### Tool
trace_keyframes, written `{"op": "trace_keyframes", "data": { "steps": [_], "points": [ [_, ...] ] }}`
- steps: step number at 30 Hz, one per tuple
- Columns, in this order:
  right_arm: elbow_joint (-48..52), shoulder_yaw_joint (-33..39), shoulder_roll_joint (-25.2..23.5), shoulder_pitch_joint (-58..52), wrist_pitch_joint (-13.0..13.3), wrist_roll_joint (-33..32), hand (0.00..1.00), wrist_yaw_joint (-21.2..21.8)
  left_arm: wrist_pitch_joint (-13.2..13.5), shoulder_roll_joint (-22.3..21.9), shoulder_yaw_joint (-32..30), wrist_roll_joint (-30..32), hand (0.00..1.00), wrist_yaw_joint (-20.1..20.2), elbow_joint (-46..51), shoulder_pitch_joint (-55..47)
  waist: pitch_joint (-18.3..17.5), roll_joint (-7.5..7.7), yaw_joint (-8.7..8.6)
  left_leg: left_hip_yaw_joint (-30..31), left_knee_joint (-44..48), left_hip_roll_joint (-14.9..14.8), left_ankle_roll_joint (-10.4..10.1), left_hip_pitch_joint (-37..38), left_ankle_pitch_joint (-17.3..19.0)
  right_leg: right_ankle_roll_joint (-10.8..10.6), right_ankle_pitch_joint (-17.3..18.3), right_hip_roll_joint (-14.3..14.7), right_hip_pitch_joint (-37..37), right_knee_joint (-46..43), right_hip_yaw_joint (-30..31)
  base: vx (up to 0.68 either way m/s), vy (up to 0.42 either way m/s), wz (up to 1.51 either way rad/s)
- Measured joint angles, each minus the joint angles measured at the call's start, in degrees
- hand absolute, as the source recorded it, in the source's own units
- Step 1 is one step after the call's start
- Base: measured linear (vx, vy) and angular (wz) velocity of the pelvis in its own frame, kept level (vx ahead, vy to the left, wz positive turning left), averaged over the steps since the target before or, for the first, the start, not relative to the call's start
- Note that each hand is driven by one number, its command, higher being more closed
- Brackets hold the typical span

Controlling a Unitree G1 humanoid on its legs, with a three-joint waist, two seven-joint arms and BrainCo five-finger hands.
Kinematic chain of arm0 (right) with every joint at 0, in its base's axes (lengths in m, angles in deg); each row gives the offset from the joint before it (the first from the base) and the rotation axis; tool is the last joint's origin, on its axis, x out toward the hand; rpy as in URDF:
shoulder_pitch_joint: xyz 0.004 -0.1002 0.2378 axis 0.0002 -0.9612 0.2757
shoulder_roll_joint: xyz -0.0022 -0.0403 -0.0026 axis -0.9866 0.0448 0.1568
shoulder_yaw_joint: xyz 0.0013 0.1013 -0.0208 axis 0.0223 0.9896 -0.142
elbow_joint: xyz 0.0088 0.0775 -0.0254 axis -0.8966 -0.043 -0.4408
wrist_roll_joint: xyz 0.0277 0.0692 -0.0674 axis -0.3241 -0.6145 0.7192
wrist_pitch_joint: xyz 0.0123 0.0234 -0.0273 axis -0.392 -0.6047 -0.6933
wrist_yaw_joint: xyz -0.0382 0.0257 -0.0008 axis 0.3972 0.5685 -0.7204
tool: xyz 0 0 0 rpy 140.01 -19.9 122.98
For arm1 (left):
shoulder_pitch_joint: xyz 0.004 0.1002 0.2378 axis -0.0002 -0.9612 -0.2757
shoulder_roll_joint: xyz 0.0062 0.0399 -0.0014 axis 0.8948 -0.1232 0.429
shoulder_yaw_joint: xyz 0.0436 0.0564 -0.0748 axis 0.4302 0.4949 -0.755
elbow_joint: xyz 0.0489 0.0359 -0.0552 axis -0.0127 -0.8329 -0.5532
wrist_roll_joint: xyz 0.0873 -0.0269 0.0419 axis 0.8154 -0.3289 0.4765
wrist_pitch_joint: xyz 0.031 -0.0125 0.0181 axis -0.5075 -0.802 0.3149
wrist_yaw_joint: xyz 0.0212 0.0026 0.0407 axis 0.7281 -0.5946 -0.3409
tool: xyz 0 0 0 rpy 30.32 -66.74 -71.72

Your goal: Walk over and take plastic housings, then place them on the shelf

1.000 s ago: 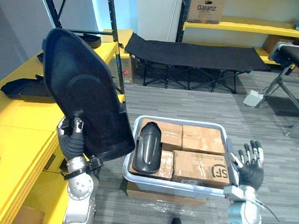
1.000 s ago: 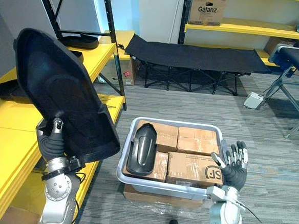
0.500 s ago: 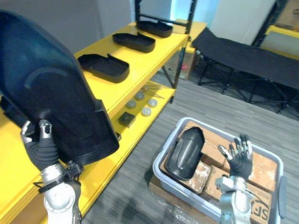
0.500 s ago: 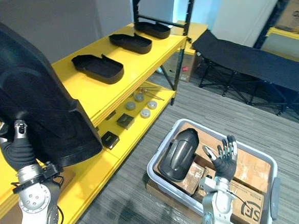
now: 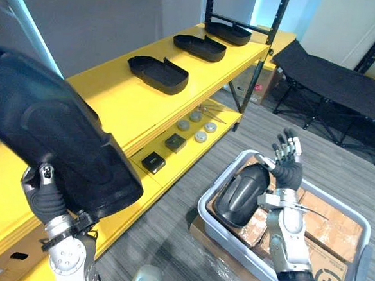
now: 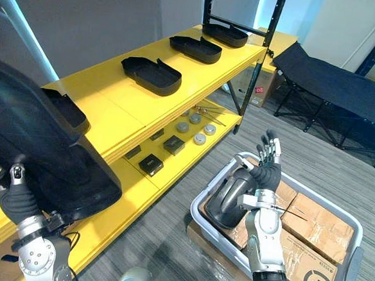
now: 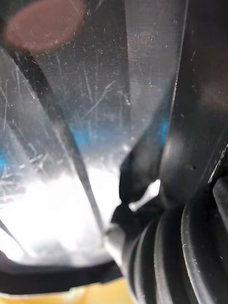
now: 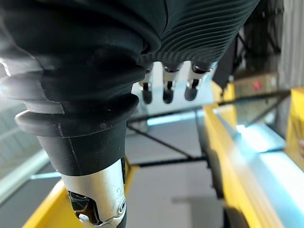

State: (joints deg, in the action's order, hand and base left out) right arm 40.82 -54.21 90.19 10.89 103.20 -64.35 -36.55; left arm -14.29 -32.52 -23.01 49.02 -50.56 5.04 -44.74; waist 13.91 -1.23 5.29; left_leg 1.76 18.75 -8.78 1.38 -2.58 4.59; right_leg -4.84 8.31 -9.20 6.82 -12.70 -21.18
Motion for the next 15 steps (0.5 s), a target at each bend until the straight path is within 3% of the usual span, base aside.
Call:
{"op": "trace_keyframes", "data": {
  "steps": [1, 2, 5, 8, 10, 11, 12, 15],
  "points": [
    [0.0, 0.3, 0.0, -0.4, 0.0, -0.1, 0.0, 0.4, 0.0, 0.0, 0.1, -0.2, 1.0, 0.3, -0.2, 0.0, 0.0, 0.09, -0.05, -1.0, -0.6, 0.0, -0.3, -0.3, -1.1, 0.7, -0.2, 0.2, 0.0, 0.5, 0.1, -0.14, -0.125, 1.34],
    [-0.1, 1.9, 0.1, -1.2, 0.0, -1.0, 0.0, 2.3, 0.2, -0.3, 0.2, -0.5, 1.0, 1.6, -0.3, -0.5, -0.4, 0.43, -0.3, -3.3, -5.4, -0.6, -1.8, -0.7, -4.4, 2.1, -1.2, -0.7, -0.6, 1.6, -3.4, -0.13, -0.077, 1.02],
    [-0.7, 3.1, 0.9, -0.6, 0.0, -2.1, 0.0, 3.6, 0.3, -0.6, 0.2, -0.5, 1.0, 2.3, -0.3, -1.8, -0.8, -0.53, 0.03, -9.7, 3.0, -2.6, -0.2, -3.4, -1.1, 2.5, -2.8, -1.8, -1.9, 2.3, -7.2, -0.11, -0.05, 0.8],
    [-0.8, 3.1, 1.2, -0.9, 0.0, -2.1, 0.0, 4.4, 0.5, -1.8, 0.3, -2.2, 1.0, 4.5, -0.3, -3.3, -1.1, -0.98, -0.43, -11.6, 8.2, -5.2, -1.7, -0.9, 0.5, 1.1, -6.7, -4.0, -1.8, 5.5, -9.8, -0.07, 0.076, 0.55],
    [-0.8, 3.2, 1.2, -1.5, -0.1, -2.1, 0.0, 4.4, 0.6, -2.2, 1.1, -2.7, 1.0, 6.3, -1.1, -3.4, -2.3, -2.73, -1.66, -11.6, 5.2, -8.3, -2.5, 2.9, -2.1, -0.7, -9.8, -4.1, -1.7, 8.3, -11.8, -0.03, 0.214, 0.59],
    [-1.0, 3.6, 1.5, -1.7, -0.2, -2.1, 0.0, 4.4, 0.6, -2.2, 1.7, -2.7, 1.0, 6.7, -1.7, -3.2, -2.8, -3.52, -1.77, -11.5, 2.5, -7.4, -4.3, 3.9, -1.0, -1.4, -10.7, -3.9, -1.7, 9.2, -12.1, -0.01, 0.279, 0.59],
    [-1.4, 3.9, 0.1, -2.1, -0.7, -2.1, 0.0, 4.4, 0.6, -1.6, 2.6, -2.7, 1.0, 6.9, -2.9, -3.0, -3.6, -2.37, -2.53, -13.3, -0.6, -6.4, -5.8, 4.4, 0.3, -1.3, -12.8, -4.1, -1.2, 12.3, -12.8, -0.02, 0.235, 0.48],
    [-1.4, 3.8, -3.4, -4.4, -0.6, -2.0, 0.0, 4.3, 0.2, 0.7, 5.4, -3.0, 1.0, 8.6, -5.3, -1.6, -5.1, 1.07, -3.53, -18.4, -6.1, -4.9, -6.7, 4.6, 0.7, -1.7, -14.8, -4.9, 0.4, 14.9, -17.0, 0.0, 0.26, 0.9]
  ]
}}
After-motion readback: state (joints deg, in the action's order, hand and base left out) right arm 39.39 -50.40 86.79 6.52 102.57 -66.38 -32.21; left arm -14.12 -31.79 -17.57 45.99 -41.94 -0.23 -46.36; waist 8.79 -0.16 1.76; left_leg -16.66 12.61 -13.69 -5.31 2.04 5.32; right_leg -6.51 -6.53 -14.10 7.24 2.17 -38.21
